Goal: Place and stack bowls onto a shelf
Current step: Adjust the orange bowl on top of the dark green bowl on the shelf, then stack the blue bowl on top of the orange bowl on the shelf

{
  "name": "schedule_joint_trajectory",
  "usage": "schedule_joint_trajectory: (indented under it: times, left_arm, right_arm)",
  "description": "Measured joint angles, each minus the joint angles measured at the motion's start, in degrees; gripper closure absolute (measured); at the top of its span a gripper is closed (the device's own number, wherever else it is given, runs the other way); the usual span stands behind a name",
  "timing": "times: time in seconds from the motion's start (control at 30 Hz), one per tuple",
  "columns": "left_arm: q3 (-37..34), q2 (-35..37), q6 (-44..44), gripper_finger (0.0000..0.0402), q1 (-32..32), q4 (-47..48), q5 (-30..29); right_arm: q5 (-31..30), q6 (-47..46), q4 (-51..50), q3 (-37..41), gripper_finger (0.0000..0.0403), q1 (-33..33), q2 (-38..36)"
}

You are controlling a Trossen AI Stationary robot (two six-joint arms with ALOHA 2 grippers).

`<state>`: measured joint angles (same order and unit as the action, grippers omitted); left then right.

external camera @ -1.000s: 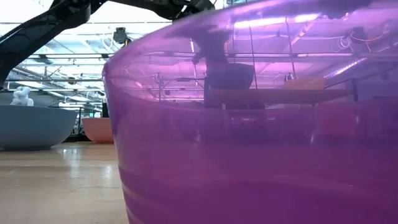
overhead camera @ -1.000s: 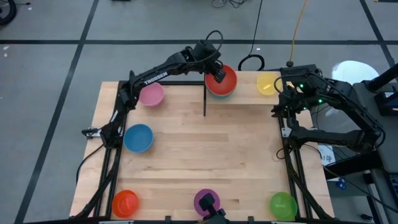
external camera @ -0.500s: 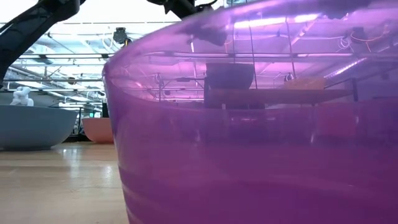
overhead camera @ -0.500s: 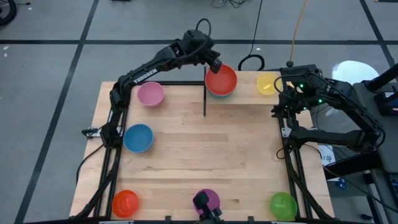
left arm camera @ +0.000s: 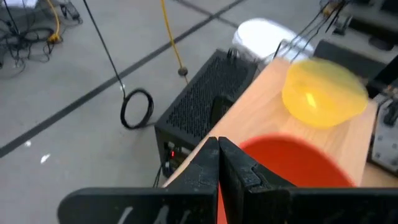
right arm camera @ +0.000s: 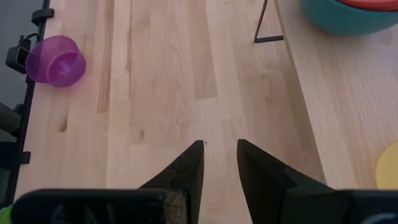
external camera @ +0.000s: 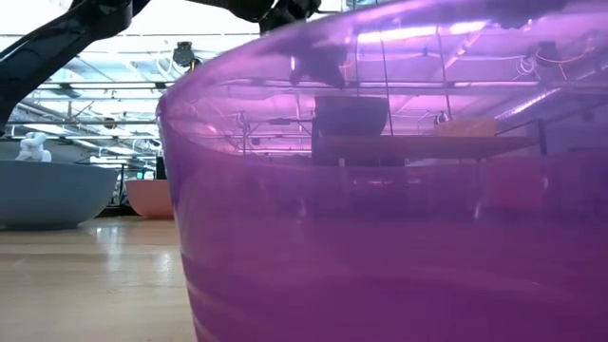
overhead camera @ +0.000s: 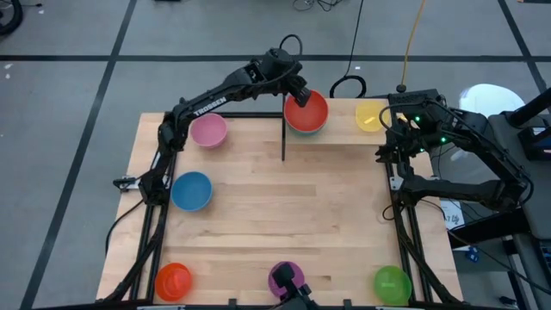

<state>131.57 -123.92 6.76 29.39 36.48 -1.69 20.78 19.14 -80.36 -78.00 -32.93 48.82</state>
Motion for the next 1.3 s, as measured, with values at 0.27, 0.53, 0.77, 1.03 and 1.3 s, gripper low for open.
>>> schedule_joint_trajectory:
  times: [0.27, 0.53, 0.77, 1.03, 1.3]
  left_arm:
    - [0.0, -2.49, 0.2, 0.0401, -0.26, 0.35, 0.12]
    - [0.0, -2.96, -0.24, 0.0401, -0.17, 0.18, 0.17]
    - [0.05, 4.37, -3.61, 0.0401, -0.46, 3.97, -0.19]
    - [0.03, 14.02, -6.97, 0.04, -4.68, 27.1, -7.34]
    - [0.02, 21.41, 2.42, 0.0399, -9.71, 46.3, -12.74]
  right_arm:
    - [-0.05, 0.0, -0.01, 0.0, 0.0314, 0.0, -0.01]
    - [-0.01, -0.28, 0.0, 0.0, 0.0314, -0.01, 0.0]
    - [-1.49, -0.39, -0.04, 0.0, 0.0314, -0.02, -0.02]
    - [-1.47, 0.16, -0.02, 0.0, 0.0314, 0.0, 0.0]
    - [-1.25, 0.22, 0.26, 0.0, 0.0314, 0.0, 0.13]
